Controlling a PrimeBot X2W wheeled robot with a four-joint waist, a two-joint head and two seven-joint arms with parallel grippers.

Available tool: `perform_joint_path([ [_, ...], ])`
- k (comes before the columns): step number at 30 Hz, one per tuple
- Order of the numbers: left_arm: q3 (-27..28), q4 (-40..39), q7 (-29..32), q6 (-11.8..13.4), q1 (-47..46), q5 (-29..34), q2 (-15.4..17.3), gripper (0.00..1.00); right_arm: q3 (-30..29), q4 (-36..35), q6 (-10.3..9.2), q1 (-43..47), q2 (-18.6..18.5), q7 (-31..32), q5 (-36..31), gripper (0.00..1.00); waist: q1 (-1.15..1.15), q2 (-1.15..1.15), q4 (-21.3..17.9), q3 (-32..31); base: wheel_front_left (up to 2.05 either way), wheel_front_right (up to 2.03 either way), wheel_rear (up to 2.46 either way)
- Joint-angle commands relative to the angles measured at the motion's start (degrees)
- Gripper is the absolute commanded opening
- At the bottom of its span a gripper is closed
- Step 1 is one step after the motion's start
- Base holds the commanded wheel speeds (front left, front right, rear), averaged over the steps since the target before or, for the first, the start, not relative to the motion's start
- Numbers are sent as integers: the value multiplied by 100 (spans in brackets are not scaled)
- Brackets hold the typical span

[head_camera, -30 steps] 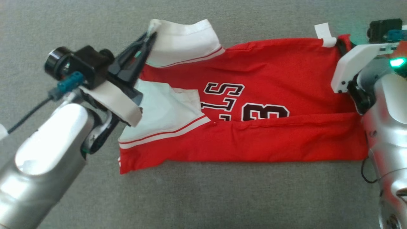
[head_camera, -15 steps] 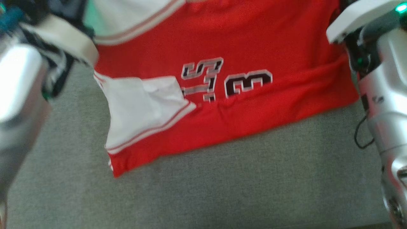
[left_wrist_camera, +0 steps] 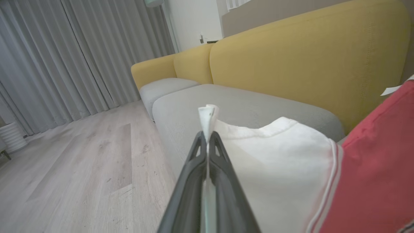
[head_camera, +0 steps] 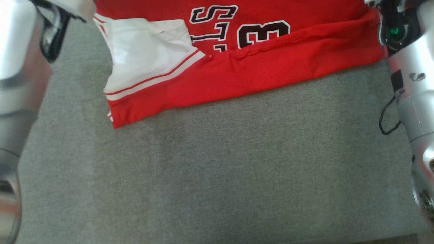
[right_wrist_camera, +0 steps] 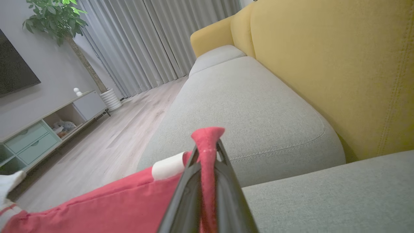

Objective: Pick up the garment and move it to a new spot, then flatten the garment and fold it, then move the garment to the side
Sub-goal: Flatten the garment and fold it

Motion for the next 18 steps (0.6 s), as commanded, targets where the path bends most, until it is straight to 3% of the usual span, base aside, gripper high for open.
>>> perform_joint_path([
  [1,140,-55,-59,-41,-140,-25,190,0,93,-137,-4,-2,-30,-11,125,0,0,0,55,-57,0,0,0],
  [9,-45,-219,-104,-174,496,-351,210,0,547,-233,-4,612,-385,352,786,0,0,0,237,-312,0,0,0],
  [18,-587,-1543,767,-205,1704,-955,857,0,1361,-496,-4,1446,-1044,848,1174,0,0,0,354,-693,0,0,0],
])
